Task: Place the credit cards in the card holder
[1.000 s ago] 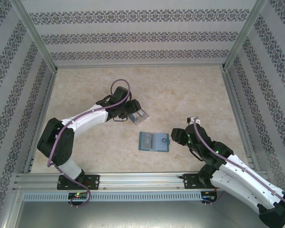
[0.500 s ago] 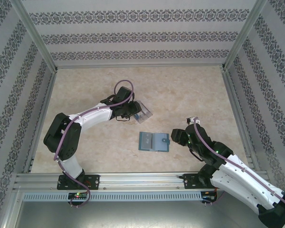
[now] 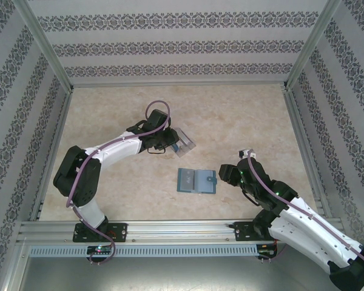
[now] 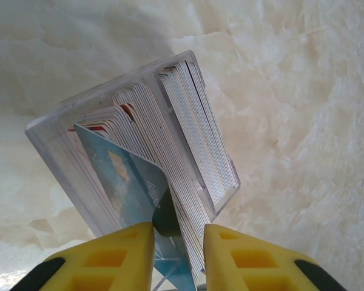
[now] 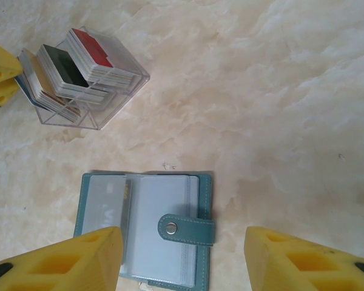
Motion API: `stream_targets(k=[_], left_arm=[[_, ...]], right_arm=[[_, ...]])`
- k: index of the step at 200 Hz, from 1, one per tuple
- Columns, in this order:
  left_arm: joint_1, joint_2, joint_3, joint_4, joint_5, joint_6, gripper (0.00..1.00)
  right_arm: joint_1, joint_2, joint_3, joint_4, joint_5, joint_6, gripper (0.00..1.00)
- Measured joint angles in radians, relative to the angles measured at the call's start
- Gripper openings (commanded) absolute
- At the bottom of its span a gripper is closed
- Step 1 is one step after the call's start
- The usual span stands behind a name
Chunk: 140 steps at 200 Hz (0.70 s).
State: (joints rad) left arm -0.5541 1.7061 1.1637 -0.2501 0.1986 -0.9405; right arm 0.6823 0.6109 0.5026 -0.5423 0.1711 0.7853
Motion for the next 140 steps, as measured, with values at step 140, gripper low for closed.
stream_targets(k=[140], left_arm=[[0.000, -0.140, -0.010, -0.066, 0.030, 0.021, 0.00]], right_arm=[[0.001, 0.097, -0.019, 0.090, -0.150, -0.033, 0.52]])
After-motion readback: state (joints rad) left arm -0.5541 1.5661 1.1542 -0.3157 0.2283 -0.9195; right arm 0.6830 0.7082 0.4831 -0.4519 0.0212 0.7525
